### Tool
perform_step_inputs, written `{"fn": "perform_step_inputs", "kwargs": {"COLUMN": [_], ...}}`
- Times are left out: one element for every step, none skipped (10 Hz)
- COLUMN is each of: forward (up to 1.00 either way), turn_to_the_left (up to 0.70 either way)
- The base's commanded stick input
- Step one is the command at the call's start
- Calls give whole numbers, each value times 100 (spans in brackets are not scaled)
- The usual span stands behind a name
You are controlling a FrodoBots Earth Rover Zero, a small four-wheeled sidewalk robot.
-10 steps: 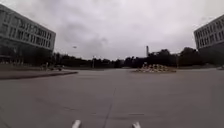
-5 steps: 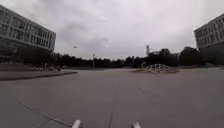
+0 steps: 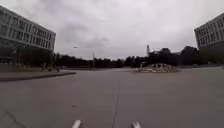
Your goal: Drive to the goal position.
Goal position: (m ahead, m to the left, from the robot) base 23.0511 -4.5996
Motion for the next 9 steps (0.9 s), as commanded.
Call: {"fn": "perform_step_inputs", "kwargs": {"forward": [70, 70, 70, 70, 70, 70, 70, 70, 70], "turn_to_the_left": [-26, -15, -4, 0, 0, 0, 0, 0, 0]}}
